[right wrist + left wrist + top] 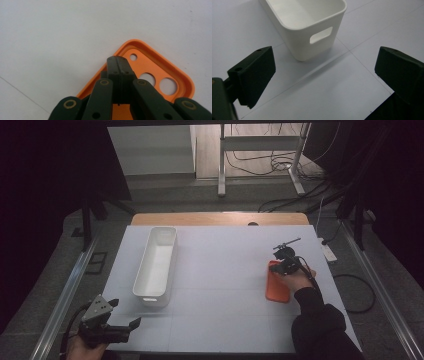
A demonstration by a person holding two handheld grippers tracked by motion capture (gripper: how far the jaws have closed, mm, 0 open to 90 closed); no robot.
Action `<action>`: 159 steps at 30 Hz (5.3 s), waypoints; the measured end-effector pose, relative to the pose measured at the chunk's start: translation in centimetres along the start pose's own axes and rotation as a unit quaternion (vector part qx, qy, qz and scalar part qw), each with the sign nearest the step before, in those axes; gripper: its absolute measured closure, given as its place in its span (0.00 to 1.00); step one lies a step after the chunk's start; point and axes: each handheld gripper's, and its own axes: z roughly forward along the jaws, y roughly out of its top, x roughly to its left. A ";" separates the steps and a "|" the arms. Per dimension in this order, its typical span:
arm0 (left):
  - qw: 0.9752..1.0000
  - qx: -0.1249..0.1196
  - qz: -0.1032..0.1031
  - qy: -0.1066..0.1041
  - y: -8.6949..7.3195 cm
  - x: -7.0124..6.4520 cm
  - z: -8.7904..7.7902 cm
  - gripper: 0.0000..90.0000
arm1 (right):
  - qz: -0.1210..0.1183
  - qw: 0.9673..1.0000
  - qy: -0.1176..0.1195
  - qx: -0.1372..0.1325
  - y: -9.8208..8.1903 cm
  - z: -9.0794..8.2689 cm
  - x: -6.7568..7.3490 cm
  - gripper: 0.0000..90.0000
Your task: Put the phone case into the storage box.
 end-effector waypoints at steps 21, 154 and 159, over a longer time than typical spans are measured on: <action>1.000 0.001 0.001 0.000 0.0 0.0 0.0 0.05 | -0.043 0.998 0.048 0.008 0.9 0.6 3.5 0.99; 1.000 0.001 0.006 -0.003 0.1 -0.1 0.1 0.05 | -0.045 0.997 0.061 0.029 -3.6 -2.0 0.3 0.90; 1.000 0.001 0.006 -0.001 0.1 -0.1 0.1 0.04 | -0.047 0.997 0.056 0.037 -3.3 -2.0 0.5 0.97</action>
